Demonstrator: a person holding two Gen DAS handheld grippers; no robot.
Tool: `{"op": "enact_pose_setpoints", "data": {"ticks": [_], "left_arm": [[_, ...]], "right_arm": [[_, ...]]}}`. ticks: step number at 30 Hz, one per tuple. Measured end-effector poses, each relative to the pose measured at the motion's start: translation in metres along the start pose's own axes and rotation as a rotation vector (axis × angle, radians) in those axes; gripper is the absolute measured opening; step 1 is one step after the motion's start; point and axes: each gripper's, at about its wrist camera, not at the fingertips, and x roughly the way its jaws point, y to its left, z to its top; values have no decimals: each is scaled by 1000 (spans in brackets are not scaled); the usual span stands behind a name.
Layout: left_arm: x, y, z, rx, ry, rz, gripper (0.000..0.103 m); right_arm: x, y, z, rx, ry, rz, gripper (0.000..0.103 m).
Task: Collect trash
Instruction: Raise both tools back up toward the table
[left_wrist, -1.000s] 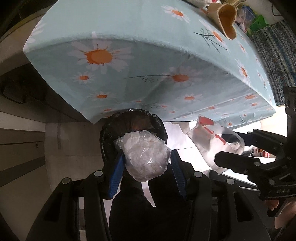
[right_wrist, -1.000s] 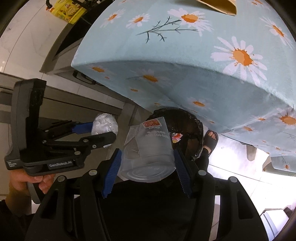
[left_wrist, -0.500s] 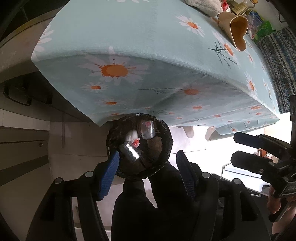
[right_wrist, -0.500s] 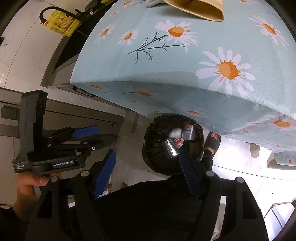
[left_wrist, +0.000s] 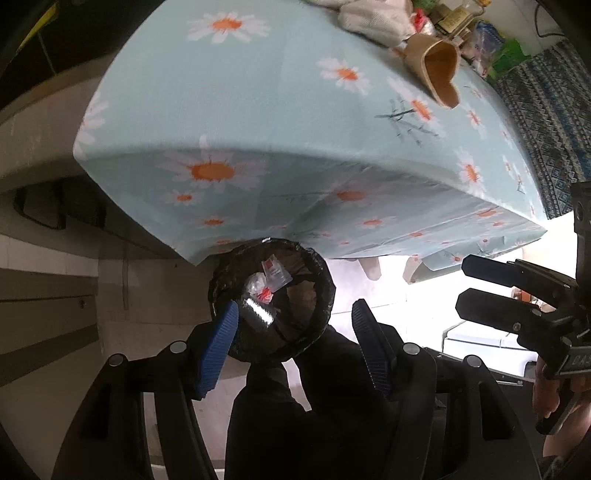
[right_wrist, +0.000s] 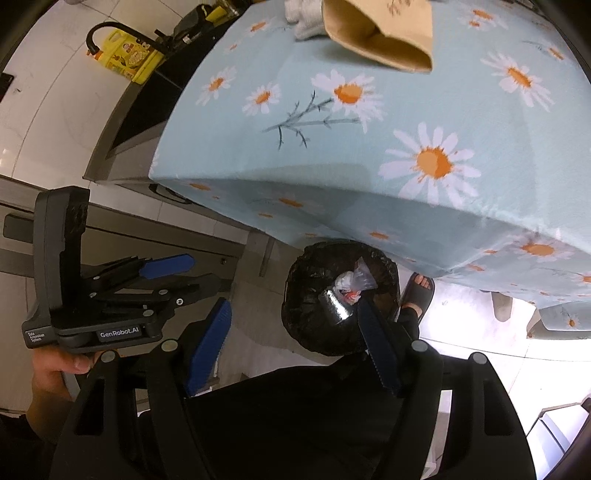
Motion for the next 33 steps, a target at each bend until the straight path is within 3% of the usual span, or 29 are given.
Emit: {"op": "enact_pose_setpoints", "data": {"ticks": [19, 33], "left_arm": [[-51, -25, 23, 91, -117, 2, 62], [-68, -38, 66, 73, -185, 13, 65]], "right_arm": [[-57, -6, 21, 8, -149, -42, 72], [-91, -35, 80, 24, -235, -40, 74]]}}
